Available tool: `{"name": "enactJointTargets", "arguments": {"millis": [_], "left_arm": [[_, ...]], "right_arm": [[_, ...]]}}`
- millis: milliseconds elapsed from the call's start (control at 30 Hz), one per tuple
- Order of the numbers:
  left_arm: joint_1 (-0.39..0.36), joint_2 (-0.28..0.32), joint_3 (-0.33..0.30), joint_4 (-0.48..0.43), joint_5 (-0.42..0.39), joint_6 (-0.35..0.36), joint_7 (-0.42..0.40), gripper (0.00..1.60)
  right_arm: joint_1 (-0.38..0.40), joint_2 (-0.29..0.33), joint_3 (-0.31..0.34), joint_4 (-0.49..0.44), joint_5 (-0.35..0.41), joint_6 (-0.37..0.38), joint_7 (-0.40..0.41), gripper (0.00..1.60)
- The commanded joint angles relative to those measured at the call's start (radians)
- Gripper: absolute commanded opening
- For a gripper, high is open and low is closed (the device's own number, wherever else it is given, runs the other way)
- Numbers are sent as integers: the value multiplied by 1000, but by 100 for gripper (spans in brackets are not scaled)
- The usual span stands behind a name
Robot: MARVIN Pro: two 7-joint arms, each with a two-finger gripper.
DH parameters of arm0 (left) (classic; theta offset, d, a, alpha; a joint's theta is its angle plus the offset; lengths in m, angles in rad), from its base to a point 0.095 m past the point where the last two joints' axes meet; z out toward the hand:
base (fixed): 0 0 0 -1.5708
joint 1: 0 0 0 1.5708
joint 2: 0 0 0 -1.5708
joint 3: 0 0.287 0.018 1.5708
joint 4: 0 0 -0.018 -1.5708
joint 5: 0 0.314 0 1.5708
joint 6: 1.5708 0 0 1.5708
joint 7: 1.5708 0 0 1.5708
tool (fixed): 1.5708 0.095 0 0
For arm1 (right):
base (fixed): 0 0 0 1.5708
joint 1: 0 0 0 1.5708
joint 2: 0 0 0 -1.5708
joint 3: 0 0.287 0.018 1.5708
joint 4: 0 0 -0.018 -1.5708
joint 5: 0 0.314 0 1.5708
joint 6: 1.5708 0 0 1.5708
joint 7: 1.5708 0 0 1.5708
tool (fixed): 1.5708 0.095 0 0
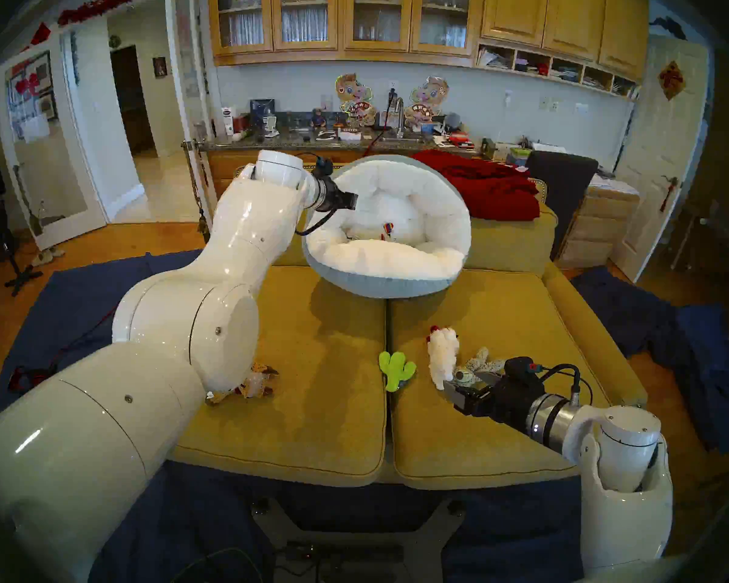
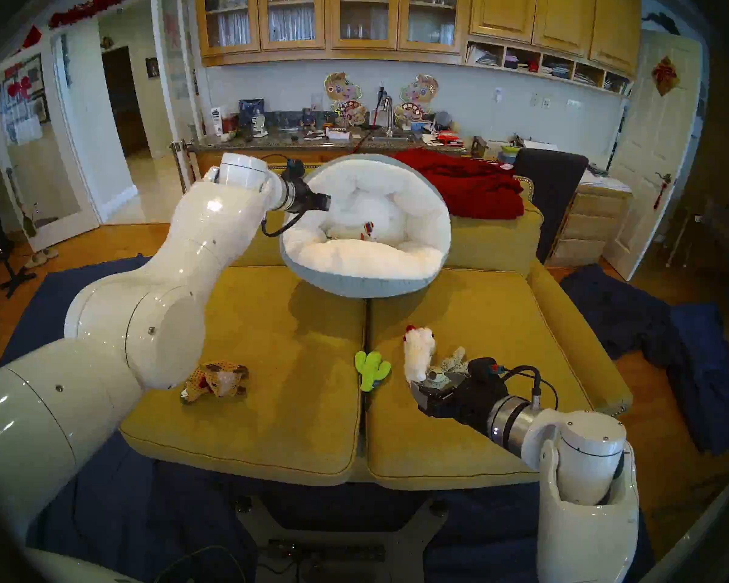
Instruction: Put toys into dog bed
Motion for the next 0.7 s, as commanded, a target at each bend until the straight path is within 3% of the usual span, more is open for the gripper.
{"name": "enactJointTargets", "arguments": {"millis": [0,333,367,400,667], "left_arm": [[-117,8,-11,-5,-21,-47,-51,160],[-104,43,30,1,-31,-161,-245,160],[-93,41,39,-13,-36,-167,-227,160],[-86,49,47,-24,-33,-180,-277,160],[-14,83,102,-135,-51,-218,-413,160]], "right_arm": [[20,-4,-1,-50,10,-18,3,160],[8,-22,5,-76,13,-40,1,160],[7,-23,5,-77,13,-41,1,160],[6,-26,6,-78,13,-44,1,160],[3,-37,8,-80,10,-52,2,160]]}}
